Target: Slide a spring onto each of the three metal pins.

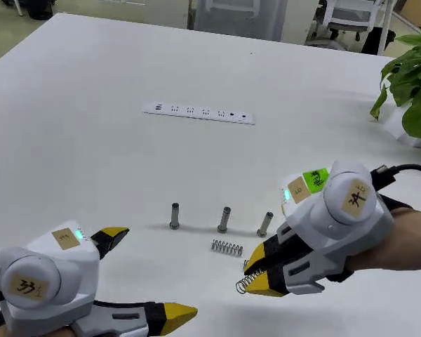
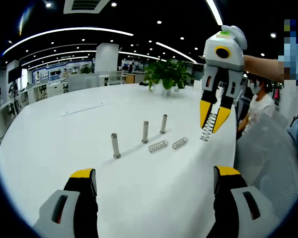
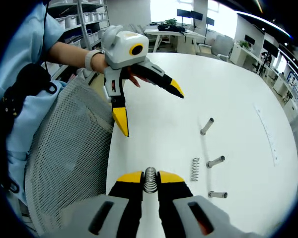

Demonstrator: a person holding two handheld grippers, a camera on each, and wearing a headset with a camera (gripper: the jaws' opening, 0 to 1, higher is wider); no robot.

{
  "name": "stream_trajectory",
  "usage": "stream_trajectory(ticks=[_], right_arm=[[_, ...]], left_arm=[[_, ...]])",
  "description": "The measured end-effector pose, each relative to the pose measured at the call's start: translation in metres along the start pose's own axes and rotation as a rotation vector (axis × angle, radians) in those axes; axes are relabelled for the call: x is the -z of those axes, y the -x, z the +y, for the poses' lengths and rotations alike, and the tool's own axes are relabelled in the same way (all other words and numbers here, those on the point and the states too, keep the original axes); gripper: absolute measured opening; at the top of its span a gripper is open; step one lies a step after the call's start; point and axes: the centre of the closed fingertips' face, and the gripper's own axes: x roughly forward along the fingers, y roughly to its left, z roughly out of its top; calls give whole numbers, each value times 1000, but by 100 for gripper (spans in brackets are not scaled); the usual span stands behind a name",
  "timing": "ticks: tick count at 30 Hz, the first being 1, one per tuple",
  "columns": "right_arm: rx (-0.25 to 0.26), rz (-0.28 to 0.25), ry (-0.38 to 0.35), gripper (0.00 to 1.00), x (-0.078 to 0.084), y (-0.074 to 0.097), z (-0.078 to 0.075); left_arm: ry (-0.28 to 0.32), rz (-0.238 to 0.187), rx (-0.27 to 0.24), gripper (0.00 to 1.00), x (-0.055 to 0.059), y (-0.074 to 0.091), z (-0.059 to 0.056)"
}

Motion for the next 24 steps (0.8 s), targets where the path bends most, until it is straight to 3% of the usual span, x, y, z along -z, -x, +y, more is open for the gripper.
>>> stream_trajectory(ticks=[4, 14, 24], right_arm=[[2, 12, 24, 12, -7, 2, -13], [11, 29, 110, 12, -42, 1, -44], [-2, 93, 215, 12, -69, -4, -71]], left_arm=[[-2, 5, -6, 100, 0, 3, -2], [-9, 27, -1, 100, 5, 8, 1], [-16, 37, -4, 100, 8, 10, 9]])
